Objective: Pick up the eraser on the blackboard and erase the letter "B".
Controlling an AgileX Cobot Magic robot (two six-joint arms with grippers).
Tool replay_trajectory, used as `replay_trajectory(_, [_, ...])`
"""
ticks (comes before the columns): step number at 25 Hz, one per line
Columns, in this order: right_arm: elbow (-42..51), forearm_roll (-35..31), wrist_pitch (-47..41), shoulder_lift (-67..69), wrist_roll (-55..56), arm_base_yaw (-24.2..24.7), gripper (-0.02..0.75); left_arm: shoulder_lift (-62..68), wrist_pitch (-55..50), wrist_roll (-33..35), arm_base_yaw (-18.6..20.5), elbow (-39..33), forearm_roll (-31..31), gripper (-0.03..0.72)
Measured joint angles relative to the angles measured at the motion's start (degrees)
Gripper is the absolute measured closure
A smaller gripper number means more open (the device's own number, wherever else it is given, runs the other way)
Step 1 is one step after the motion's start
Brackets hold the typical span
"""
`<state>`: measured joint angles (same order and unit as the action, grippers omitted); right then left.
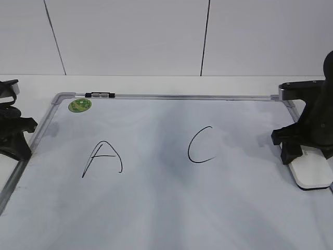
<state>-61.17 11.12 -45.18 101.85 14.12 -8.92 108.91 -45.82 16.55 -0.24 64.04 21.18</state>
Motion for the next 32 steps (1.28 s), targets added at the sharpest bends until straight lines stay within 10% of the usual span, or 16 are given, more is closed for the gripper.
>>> replay_trajectory(32, [-0.21, 0.52, -0.8, -4.82, 2.45, 0.0, 0.122, 0.0, 0.08, 0.0, 0.0, 0.0, 0.0, 0.642])
